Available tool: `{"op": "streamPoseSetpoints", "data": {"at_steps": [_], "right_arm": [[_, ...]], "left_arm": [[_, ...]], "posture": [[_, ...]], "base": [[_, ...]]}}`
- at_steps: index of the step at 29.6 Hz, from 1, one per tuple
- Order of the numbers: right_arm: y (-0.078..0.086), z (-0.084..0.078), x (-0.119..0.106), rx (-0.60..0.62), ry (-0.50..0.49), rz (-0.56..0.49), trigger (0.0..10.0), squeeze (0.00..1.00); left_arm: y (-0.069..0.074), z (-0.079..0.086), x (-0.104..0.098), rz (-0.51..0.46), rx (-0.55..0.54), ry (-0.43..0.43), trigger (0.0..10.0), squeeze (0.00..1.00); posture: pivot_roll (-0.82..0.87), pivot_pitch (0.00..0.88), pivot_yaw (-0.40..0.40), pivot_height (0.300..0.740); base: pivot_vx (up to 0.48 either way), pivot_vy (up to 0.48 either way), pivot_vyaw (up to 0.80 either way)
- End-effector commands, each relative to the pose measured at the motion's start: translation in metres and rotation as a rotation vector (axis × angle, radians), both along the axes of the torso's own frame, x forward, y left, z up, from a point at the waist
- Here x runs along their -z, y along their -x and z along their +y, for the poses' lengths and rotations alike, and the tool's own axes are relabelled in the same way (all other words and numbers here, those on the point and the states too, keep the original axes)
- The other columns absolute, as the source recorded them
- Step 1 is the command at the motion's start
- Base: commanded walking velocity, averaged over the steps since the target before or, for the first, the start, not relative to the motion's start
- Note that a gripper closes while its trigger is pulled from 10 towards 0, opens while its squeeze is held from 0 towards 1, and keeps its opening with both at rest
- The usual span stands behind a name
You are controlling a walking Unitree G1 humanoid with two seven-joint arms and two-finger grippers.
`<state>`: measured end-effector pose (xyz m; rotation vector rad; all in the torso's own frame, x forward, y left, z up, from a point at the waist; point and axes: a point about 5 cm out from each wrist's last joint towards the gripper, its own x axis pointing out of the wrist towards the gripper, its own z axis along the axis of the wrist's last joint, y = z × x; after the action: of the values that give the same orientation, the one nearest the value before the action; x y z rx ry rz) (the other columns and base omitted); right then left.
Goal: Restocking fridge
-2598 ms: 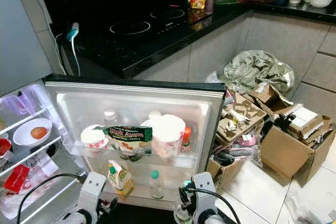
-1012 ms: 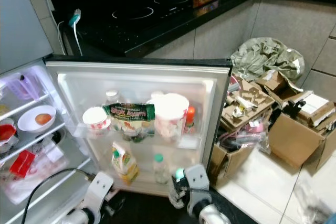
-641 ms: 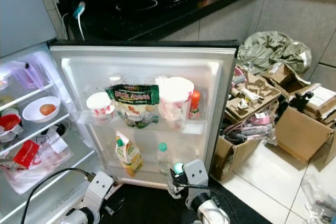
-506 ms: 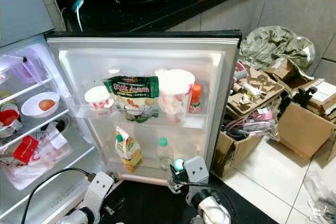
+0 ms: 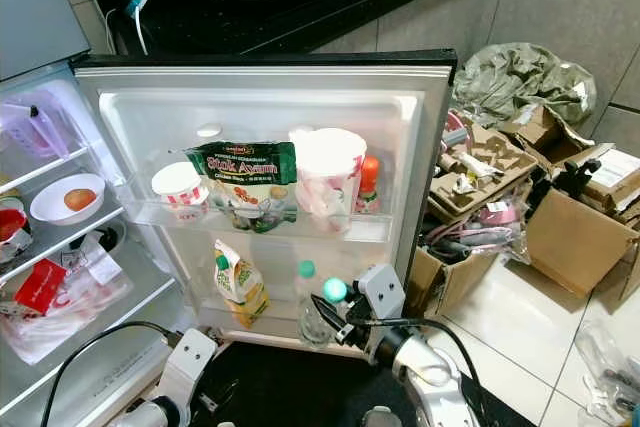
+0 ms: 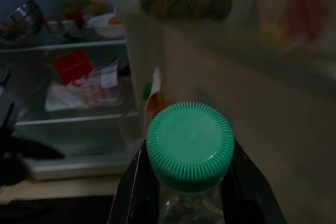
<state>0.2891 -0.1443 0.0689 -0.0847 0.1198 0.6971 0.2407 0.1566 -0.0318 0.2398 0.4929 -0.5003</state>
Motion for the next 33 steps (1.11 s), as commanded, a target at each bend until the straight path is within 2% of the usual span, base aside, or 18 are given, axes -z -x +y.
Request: {"op": "streamPoseSetpoints", "data": {"at_steps": [1, 6, 11, 13, 16, 20, 27, 33], "right_arm": [[0.0, 0.004, -0.003, -0.013, 0.016, -0.028, 10.0, 0.0], [0.011, 0.011, 0.015, -0.089, 0.123, 0.027, 10.0, 0.0], [0.014, 0.011, 0.023, -0.07, 0.166, 0.039, 10.0, 0.0], [0.011, 0.007, 0.023, -0.013, 0.202, 0.006, 10.0, 0.0], [0.008, 0.004, 0.022, 0.022, 0.202, -0.007, 10.0, 0.0], [0.006, 0.003, 0.018, 0.03, 0.195, -0.017, 10.0, 0.0], [-0.004, -0.01, 0.001, 0.083, 0.218, -0.094, 10.0, 0.0], [-0.014, -0.021, -0.003, 0.13, 0.289, -0.135, 10.0, 0.0]], "left_arm": [[0.004, 0.003, 0.003, 0.015, 0.001, -0.007, 10.0, 0.0], [0.004, 0.003, 0.003, 0.014, 0.002, -0.007, 10.0, 0.0], [0.004, 0.005, 0.002, 0.013, 0.005, -0.011, 10.0, 0.0], [0.004, 0.007, 0.002, 0.013, 0.009, -0.015, 10.0, 0.0], [0.004, 0.007, 0.002, 0.013, 0.01, -0.017, 10.0, 0.0], [0.004, 0.008, 0.002, 0.013, 0.012, -0.018, 10.0, 0.0], [0.004, 0.008, 0.001, 0.011, 0.019, -0.018, 10.0, 0.0], [0.003, 0.007, 0.001, 0.01, 0.024, -0.017, 10.0, 0.0]], "posture": [[-0.11, 0.069, 0.069, 0.624], [-0.1, 0.077, 0.072, 0.624], [-0.09, 0.09, 0.078, 0.624], [-0.09, 0.101, 0.082, 0.624], [-0.09, 0.101, 0.082, 0.624], [-0.08, 0.105, 0.085, 0.624], [-0.09, 0.109, 0.089, 0.624], [-0.08, 0.114, 0.091, 0.624]], "base": [[0.0, 0.0, 0.0], [0.0, 0.0, 0.0], [0.0, 0.0, 0.0], [0.0, 0.0, 0.0], [0.0, 0.0, 0.0], [0.0, 0.0, 0.0], [0.0, 0.0, 0.0], [0.0, 0.0, 0.0]]}}
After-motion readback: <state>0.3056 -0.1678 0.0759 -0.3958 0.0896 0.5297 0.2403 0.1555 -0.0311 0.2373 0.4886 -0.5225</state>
